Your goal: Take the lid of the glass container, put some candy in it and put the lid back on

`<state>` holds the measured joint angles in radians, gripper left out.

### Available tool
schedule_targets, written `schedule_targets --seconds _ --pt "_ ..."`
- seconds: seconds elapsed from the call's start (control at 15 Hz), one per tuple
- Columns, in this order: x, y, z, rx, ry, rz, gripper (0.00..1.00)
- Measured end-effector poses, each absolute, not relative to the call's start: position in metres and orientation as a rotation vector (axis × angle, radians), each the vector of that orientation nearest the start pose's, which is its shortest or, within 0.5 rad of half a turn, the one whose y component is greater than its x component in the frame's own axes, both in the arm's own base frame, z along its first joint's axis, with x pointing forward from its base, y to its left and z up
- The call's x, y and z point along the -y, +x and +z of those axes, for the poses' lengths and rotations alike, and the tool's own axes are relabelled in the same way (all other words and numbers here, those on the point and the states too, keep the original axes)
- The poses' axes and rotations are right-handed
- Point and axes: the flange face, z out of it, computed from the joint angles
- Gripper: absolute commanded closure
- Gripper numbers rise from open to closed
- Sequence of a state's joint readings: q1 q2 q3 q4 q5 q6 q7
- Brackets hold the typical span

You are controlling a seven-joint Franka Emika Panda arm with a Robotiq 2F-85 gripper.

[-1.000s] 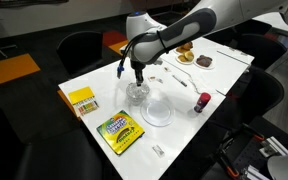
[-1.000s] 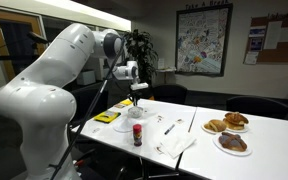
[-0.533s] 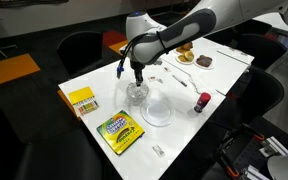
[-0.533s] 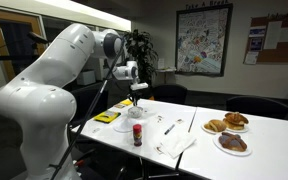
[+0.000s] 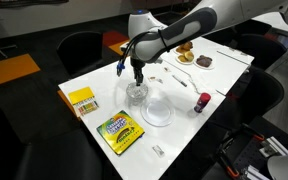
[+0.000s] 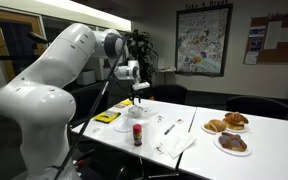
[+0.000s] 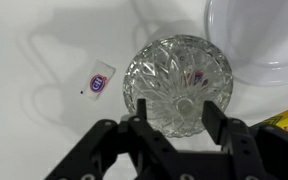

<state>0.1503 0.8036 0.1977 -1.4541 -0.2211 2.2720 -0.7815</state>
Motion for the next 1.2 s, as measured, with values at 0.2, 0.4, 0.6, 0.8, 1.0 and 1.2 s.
schedule_targets --seconds 0.2,0.4,0.6,0.8,1.0,1.2 --pt "-0.221 0.691 0.219 1.926 -2.521 -0.049 0.0" --pt "-0.232 0.688 0.22 2.069 -2.391 -0.064 0.0" --pt "-0.243 0.685 0.22 2.197 -2.272 -0.129 0.0" --pt "-0.251 0.682 0.214 2.274 -2.166 -0.209 0.0" --pt "-0.255 0.678 0.199 2.288 -2.077 -0.271 0.27" --pt "-0.261 0.674 0.179 2.275 -2.009 -0.302 0.49"
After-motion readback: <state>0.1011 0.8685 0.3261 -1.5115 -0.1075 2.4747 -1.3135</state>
